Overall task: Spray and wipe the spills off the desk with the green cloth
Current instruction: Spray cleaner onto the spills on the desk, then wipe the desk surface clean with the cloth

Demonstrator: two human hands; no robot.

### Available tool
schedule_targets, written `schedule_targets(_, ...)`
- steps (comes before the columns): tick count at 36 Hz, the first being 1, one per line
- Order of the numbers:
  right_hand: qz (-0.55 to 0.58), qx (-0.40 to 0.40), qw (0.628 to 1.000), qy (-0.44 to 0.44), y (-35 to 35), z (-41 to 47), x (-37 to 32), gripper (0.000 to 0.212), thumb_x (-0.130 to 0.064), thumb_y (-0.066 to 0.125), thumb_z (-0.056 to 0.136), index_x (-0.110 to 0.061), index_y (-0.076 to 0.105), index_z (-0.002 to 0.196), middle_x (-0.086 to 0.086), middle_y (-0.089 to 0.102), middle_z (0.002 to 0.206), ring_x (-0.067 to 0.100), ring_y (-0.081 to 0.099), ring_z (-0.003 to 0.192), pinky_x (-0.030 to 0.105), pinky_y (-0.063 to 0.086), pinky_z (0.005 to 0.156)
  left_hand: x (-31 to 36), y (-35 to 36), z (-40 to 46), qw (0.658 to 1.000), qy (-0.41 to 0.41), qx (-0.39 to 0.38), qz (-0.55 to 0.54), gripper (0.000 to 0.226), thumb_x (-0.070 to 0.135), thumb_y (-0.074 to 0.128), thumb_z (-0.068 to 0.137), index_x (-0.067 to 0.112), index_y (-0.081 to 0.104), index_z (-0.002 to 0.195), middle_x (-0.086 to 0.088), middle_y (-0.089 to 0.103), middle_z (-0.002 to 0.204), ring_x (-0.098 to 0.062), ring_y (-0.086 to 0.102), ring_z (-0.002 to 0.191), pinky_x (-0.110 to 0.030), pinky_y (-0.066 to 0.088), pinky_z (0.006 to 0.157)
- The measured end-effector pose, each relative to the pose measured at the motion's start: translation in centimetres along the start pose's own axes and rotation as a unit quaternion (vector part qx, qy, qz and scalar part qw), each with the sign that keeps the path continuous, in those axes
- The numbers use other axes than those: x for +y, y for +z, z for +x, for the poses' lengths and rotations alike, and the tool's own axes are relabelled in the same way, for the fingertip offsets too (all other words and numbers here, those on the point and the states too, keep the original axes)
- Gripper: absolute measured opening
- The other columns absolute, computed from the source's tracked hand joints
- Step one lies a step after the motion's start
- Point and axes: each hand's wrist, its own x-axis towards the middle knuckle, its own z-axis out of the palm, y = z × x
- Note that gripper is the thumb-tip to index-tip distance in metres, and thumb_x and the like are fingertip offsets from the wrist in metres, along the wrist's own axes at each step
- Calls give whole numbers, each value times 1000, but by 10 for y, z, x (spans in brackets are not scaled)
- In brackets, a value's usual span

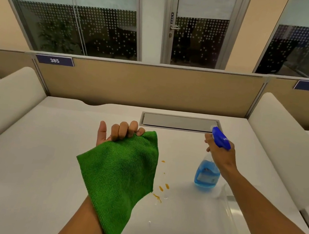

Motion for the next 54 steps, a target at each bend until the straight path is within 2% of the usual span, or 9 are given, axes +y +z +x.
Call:
schedule_targets(16, -7, -18, 1000, -1, -10, 13, 25, 47, -37, 72, 92, -17, 55, 130, 9, 66, 116, 19, 63, 93, 22, 50, 70, 1, 7, -14, 990, 4, -116, 77, 54, 52, 22, 97, 20, 29, 55, 4, 30, 59, -20, 26, 69, -37, 29, 74)
schedule_targets(23, 5, -17, 1000, 23, -15, 2, 30, 90, -27, 80, 86, -21, 23, 155, 14, 43, 151, 27, 50, 125, 37, 52, 90, 3, 5, -12, 991, -8, -107, 86, 58, 54, 16, 99, 20, 29, 53, 4, 29, 58, -19, 26, 68, -37, 30, 73)
schedule_targets(27, -1, 86, 996, 11, -13, -32, 11, 97, -39, 79, 86, -20, 16, 158, 15, 34, 158, 33, 41, 140, 52, 44, 110, 5, 4, -13, 993, -8, -83, 86, 58, 54, 19, 98, 21, 28, 52, 4, 31, 56, -19, 33, 65, -36, 32, 71)
schedule_targets(30, -38, 185, 970, -153, 0, -87, -6, 75, -42, 69, 87, -8, 38, 145, 15, 45, 145, 31, 42, 134, 32, 41, 105, 4, 5, -14, 993, -10, -63, 99, 58, 55, 22, 97, 20, 27, 52, 4, 28, 57, -20, 34, 65, -36, 31, 72)
schedule_targets(37, -11, -115, 928, -355, 60, -214, -43, 39, -45, 71, 92, -23, 58, 121, -8, 60, 123, 15, 60, 117, 29, 48, 100, 4, -11, -12, 993, -23, -25, 113, 52, 49, 54, 91, 18, 45, 51, 0, 47, 56, -23, 36, 67, -37, 33, 74)
schedule_targets(40, -53, -220, 924, -310, 84, -247, -58, 74, -66, 74, 82, -26, 50, 140, -14, 53, 142, 3, 47, 135, 17, 36, 112, 8, -19, -13, 984, -3, -3, 176, 38, 45, 79, 72, 16, 61, 55, -2, 53, 58, -22, 38, 71, -34, 33, 77)
schedule_targets(46, -116, -268, 930, -224, 111, -271, -67, 116, -90, 57, 70, -31, 17, 162, -27, 13, 164, -11, 7, 150, 7, 8, 119, 29, -19, -18, 984, 13, 85, 158, 46, 42, 56, 84, 11, 54, 50, -6, 46, 51, -23, 33, 64, -35, 30, 65)
schedule_targets(51, -66, -263, 952, -146, 125, -264, -66, 88, -60, 68, 87, -30, 28, 159, -27, 38, 151, -31, 28, 130, -2, 25, 106, 44, -12, -13, 926, 9, 158, 342, 82, 46, 12, 104, 21, 34, 29, 7, 32, 40, -10, 33, 42, -29, 17, 56)
schedule_targets(54, -29, -238, 960, -142, 129, -256, -63, 46, -27, 63, 99, -30, 55, 143, -26, 69, 95, -14, 65, 83, 5, 51, 70, 42, -10, -15, 875, 57, 211, 431, 78, 42, 18, 106, 23, 29, 32, 8, 25, 39, -8, 23, 37, -25, 16, 50)
